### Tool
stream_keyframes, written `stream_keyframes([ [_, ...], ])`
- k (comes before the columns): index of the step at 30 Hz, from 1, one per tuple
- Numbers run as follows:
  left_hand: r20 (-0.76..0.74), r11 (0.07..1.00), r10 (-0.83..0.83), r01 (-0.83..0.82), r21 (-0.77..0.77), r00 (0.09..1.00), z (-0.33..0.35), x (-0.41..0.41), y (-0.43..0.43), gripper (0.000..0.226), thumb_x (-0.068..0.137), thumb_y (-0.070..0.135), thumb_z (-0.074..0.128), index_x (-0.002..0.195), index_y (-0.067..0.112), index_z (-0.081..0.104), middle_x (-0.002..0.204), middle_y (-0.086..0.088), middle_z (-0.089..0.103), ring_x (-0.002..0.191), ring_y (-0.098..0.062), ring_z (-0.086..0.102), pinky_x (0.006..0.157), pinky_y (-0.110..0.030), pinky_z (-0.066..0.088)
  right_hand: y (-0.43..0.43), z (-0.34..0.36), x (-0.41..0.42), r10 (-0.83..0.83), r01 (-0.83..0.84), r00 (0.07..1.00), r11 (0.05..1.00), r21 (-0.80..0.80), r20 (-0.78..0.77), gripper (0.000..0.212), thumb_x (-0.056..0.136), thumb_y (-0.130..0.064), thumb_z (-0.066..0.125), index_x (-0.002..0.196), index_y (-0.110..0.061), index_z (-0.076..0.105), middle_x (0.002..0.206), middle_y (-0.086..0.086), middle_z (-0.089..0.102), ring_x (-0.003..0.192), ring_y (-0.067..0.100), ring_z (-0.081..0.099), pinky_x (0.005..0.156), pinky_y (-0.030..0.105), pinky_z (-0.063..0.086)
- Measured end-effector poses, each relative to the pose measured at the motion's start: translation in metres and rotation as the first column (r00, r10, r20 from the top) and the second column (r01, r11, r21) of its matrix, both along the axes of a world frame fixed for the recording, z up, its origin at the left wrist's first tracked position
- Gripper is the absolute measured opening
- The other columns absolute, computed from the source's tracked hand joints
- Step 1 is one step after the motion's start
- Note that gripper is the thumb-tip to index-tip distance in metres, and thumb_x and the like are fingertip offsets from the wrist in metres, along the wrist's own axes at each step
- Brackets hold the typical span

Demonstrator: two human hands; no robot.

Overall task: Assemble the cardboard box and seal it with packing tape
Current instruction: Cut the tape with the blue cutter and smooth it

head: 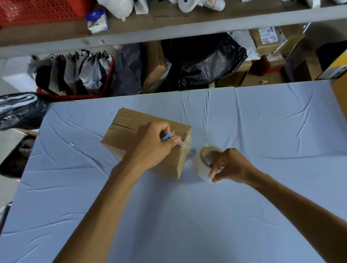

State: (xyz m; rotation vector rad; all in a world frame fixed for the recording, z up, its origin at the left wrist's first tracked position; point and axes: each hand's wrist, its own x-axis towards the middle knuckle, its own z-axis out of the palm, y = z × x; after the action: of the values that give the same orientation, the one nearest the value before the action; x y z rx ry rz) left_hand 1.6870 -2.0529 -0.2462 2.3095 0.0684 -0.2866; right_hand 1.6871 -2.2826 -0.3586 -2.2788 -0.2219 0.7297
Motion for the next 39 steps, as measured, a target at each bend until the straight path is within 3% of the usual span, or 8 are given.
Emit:
stream_keyframes([
  [6,0.002,1.000,-0.008,0.007,0.008,1.000,-0.003,0.004,0.002,0.038,0.081,0.023,0.071,0.057,0.015,0.043,0.081,-0.001,0.070,0.095,-0.023,0.067,0.078,-0.047,0.054,0.000,0.009,0.005,0.197,-0.196,0.980,0.978,-0.069,0.004,0.017,0.058,-0.006,0.080,0.068,-0.020,0.078,0.077,-0.004,0.073,0.077,0.011,0.066,0.076,0.024,0.049],
  [9,0.001,1.000,-0.005,0.005,0.005,1.000,-0.002,0.003,0.003,0.038,0.082,0.023,0.071,0.057,0.016,0.043,0.082,0.000,0.071,0.095,-0.020,0.067,0.079,-0.046,0.054,0.010,0.014,0.002,0.333,-0.315,0.939,0.935,-0.163,0.092,0.013,0.069,-0.008,0.073,0.080,-0.014,0.076,0.086,-0.003,0.071,0.079,0.014,0.060,0.065,0.010,0.040],
  [14,0.004,0.999,-0.026,0.026,0.019,1.000,-0.003,0.005,0.004,0.038,0.083,0.025,0.069,0.057,0.017,0.042,0.081,-0.002,0.070,0.096,-0.020,0.067,0.077,-0.046,0.055,0.019,0.029,-0.005,0.437,-0.402,0.884,0.891,-0.209,0.165,0.040,0.084,-0.006,0.059,0.105,-0.014,0.026,0.098,0.011,0.053,0.073,0.022,0.045,0.055,0.023,0.039],
  [18,-0.001,0.999,-0.035,0.035,0.008,0.999,-0.002,0.004,0.004,0.037,0.084,0.022,0.069,0.058,0.015,0.044,0.080,0.002,0.069,0.098,-0.008,0.066,0.074,-0.036,0.053,0.010,0.013,-0.016,0.622,-0.419,0.747,0.716,-0.558,0.236,0.081,0.084,0.011,0.046,0.145,-0.010,-0.003,0.120,0.013,0.053,0.070,0.028,0.052,0.057,0.033,0.038],
  [28,0.032,0.996,-0.083,0.083,-0.019,0.996,0.000,-0.003,0.005,0.030,0.088,0.030,0.064,0.067,0.014,0.049,0.089,-0.004,0.068,0.096,-0.022,0.065,0.076,-0.040,0.053,-0.005,-0.011,-0.023,0.660,-0.454,0.741,0.627,-0.633,0.122,0.077,0.083,0.010,0.052,0.148,-0.006,0.015,0.132,0.012,0.044,0.093,0.034,0.065,0.068,0.038,0.052],
  [33,0.083,0.995,-0.103,0.102,0.014,0.991,-0.001,-0.010,0.007,0.027,0.092,0.031,0.058,0.069,0.022,0.045,0.076,0.000,0.060,0.070,-0.013,0.056,0.056,-0.016,0.041,-0.001,0.026,-0.012,0.603,-0.408,0.756,0.740,-0.535,0.257,0.046,0.085,-0.005,0.053,0.130,-0.011,0.050,0.130,0.006,0.053,0.116,0.028,0.054,0.083,0.034,0.047],
  [36,0.096,0.993,-0.115,0.112,0.030,0.989,0.000,-0.012,0.009,0.023,0.093,0.031,0.056,0.073,0.023,0.046,0.070,0.008,0.053,0.064,-0.010,0.050,0.053,-0.008,0.039,0.010,0.046,-0.008,0.169,-0.111,0.903,0.980,-0.166,0.395,0.023,0.082,-0.013,0.057,0.105,-0.016,0.062,0.094,-0.001,0.067,0.086,0.021,0.066,0.073,0.032,0.052],
  [39,0.095,0.994,-0.111,0.109,0.033,0.989,0.002,-0.012,0.011,0.021,0.093,0.030,0.056,0.076,0.022,0.048,0.071,0.007,0.052,0.065,-0.011,0.051,0.053,-0.009,0.037,0.024,0.053,0.000,-0.269,0.233,0.960,0.919,0.317,0.075,0.026,0.084,-0.011,0.067,0.109,-0.011,0.060,0.089,0.006,0.071,0.078,0.022,0.070,0.076,0.037,0.057],
])
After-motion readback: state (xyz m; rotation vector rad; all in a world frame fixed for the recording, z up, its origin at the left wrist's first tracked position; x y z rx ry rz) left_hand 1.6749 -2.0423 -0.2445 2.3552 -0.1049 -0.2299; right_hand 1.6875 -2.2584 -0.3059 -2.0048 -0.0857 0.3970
